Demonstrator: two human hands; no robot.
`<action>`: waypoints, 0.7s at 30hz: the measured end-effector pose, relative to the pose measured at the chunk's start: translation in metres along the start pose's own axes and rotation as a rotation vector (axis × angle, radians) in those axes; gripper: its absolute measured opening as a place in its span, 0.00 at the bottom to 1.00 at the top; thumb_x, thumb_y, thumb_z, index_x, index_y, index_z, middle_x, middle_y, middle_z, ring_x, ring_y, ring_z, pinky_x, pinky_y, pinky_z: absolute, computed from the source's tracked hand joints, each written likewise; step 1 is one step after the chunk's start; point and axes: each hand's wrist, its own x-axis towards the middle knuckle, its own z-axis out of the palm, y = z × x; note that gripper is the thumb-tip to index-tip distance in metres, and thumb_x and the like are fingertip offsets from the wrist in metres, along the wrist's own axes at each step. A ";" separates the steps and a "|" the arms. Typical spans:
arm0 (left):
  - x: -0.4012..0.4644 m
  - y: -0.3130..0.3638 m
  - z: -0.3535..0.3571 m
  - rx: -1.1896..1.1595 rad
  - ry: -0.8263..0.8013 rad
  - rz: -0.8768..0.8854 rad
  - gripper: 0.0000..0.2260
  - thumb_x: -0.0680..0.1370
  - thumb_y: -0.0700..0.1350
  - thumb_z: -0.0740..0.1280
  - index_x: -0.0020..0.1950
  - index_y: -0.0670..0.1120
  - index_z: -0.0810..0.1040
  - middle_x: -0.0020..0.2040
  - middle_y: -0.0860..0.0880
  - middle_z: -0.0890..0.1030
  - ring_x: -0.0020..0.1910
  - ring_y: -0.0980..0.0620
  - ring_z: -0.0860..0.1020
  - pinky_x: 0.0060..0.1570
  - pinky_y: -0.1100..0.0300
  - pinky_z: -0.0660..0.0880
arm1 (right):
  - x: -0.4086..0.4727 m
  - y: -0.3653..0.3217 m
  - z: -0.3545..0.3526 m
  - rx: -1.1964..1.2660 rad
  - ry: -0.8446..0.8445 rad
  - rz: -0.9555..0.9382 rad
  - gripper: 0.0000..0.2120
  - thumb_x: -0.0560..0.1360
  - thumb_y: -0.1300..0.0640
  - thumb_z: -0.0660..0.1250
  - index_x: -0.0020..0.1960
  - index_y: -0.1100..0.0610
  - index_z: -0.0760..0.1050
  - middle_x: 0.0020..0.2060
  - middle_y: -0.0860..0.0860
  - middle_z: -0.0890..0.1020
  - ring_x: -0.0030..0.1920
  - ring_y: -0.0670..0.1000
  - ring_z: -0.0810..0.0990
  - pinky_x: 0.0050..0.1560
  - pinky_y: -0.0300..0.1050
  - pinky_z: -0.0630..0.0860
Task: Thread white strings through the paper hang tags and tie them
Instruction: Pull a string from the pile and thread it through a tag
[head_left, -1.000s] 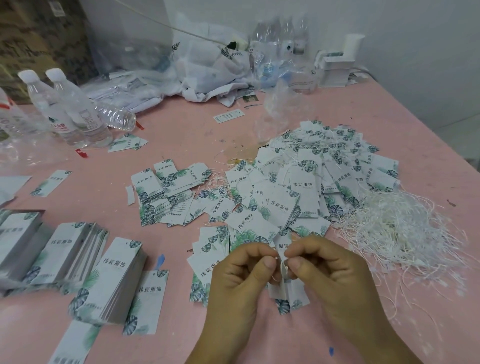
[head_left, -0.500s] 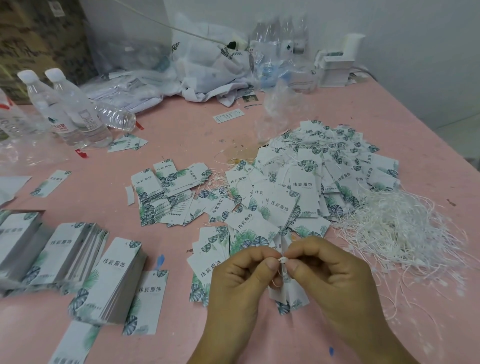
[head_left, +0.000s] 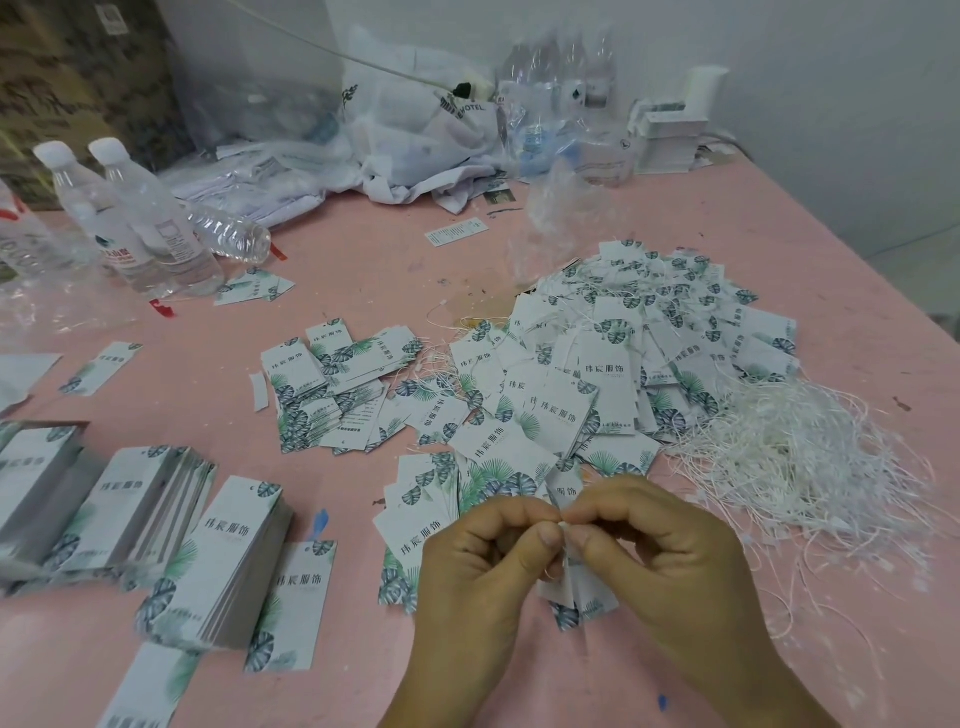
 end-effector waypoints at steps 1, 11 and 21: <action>0.000 0.000 0.000 -0.011 -0.004 -0.008 0.07 0.68 0.47 0.75 0.42 0.45 0.85 0.30 0.48 0.81 0.31 0.56 0.77 0.36 0.65 0.75 | 0.000 0.001 -0.001 0.028 -0.010 0.013 0.07 0.71 0.56 0.70 0.45 0.45 0.82 0.40 0.44 0.83 0.40 0.47 0.82 0.42 0.34 0.77; 0.004 0.001 -0.005 -0.059 -0.034 -0.019 0.08 0.73 0.52 0.73 0.43 0.48 0.82 0.38 0.50 0.81 0.39 0.54 0.77 0.43 0.65 0.74 | 0.000 0.015 -0.006 0.208 0.009 0.198 0.14 0.70 0.52 0.71 0.56 0.45 0.80 0.47 0.49 0.84 0.48 0.47 0.82 0.49 0.37 0.78; 0.014 0.005 -0.009 -0.619 -0.039 -0.238 0.12 0.66 0.48 0.82 0.43 0.45 0.83 0.49 0.45 0.83 0.51 0.49 0.82 0.52 0.55 0.80 | -0.004 0.030 0.002 0.009 -0.322 0.320 0.23 0.73 0.48 0.68 0.68 0.38 0.70 0.64 0.37 0.77 0.66 0.39 0.73 0.65 0.33 0.69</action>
